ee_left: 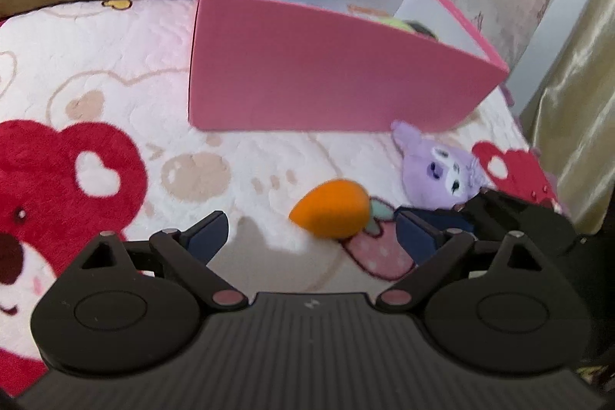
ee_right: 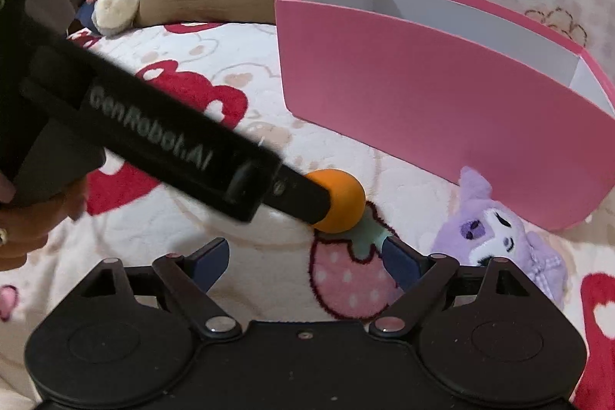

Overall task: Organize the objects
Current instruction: 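Move the left tool to the orange sponge egg on the blanket, then close the left tool on the orange sponge egg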

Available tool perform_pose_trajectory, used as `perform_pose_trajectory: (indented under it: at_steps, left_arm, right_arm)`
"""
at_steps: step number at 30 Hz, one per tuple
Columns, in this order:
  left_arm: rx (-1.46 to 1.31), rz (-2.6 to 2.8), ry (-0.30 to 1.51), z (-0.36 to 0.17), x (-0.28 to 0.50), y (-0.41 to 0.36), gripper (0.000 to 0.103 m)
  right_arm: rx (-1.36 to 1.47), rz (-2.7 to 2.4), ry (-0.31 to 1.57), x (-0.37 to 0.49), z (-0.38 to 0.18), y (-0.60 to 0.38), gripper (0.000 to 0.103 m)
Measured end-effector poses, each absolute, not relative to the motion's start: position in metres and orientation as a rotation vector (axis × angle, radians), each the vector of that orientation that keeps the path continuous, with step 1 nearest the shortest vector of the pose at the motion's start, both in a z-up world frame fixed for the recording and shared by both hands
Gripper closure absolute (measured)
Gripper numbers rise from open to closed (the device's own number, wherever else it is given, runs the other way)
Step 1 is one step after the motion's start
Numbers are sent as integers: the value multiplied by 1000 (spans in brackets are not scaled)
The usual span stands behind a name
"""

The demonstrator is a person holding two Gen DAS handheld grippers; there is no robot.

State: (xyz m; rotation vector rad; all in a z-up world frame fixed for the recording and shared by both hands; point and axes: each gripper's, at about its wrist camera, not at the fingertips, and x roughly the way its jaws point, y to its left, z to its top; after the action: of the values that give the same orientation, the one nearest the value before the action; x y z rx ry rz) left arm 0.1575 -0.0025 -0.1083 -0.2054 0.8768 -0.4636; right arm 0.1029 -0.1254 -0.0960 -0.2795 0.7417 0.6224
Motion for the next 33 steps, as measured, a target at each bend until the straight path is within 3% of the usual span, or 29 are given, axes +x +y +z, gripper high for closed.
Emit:
perform_pose_trajectory:
  at_steps: [4, 6, 9, 13, 33]
  left_arm:
    - [-253, -468, 871, -116, 165, -5, 17]
    - [-288, -473, 883, -122, 168, -7, 40]
    - [-341, -490, 906, -129, 170, -6, 55]
    - [-332, -486, 894, -128, 165, -8, 59]
    - [-209, -543, 945, -52, 132, -13, 59]
  right_arm:
    - [-263, 617, 727, 107, -105, -125, 19]
    - [-263, 591, 722, 110, -110, -123, 24]
    - [-280, 570, 694, 109, -112, -120, 41]
    - [-294, 546, 682, 107, -109, -117, 65]
    - [-229, 529, 695, 77, -46, -127, 66]
